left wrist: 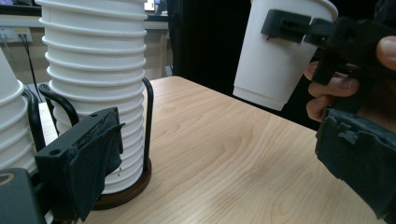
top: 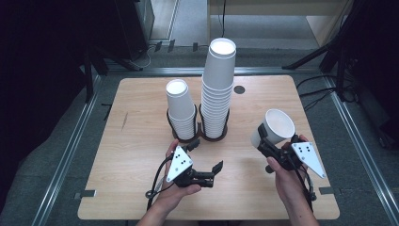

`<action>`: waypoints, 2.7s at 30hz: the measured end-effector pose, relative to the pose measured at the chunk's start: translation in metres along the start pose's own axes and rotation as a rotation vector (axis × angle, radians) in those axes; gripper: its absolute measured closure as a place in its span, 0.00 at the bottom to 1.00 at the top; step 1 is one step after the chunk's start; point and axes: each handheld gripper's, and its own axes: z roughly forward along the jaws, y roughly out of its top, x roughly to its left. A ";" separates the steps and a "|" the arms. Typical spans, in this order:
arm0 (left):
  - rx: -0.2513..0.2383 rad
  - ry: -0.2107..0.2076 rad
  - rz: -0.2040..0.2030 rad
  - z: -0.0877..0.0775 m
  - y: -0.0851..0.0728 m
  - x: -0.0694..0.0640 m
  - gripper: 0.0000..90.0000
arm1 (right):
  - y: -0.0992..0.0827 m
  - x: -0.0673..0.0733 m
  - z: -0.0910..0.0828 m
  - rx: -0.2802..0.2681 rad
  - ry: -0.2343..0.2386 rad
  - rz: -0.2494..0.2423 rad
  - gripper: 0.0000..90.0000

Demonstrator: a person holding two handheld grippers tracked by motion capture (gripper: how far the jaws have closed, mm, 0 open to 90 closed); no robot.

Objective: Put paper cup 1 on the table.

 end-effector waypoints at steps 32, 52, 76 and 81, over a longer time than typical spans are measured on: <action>0.024 0.058 -0.036 -0.002 -0.002 0.019 0.01 | -0.045 -0.039 0.084 0.092 -0.145 -0.293 0.13; 0.018 0.075 -0.051 -0.005 -0.002 0.027 0.01 | -0.066 -0.052 0.124 0.130 -0.170 -0.288 0.13; 0.032 0.076 -0.065 -0.005 -0.004 0.030 0.01 | -0.074 -0.062 0.127 0.197 -0.208 -0.192 0.12; 0.030 0.074 -0.063 -0.005 -0.004 0.029 0.01 | -0.075 -0.063 0.125 0.208 -0.203 -0.194 0.12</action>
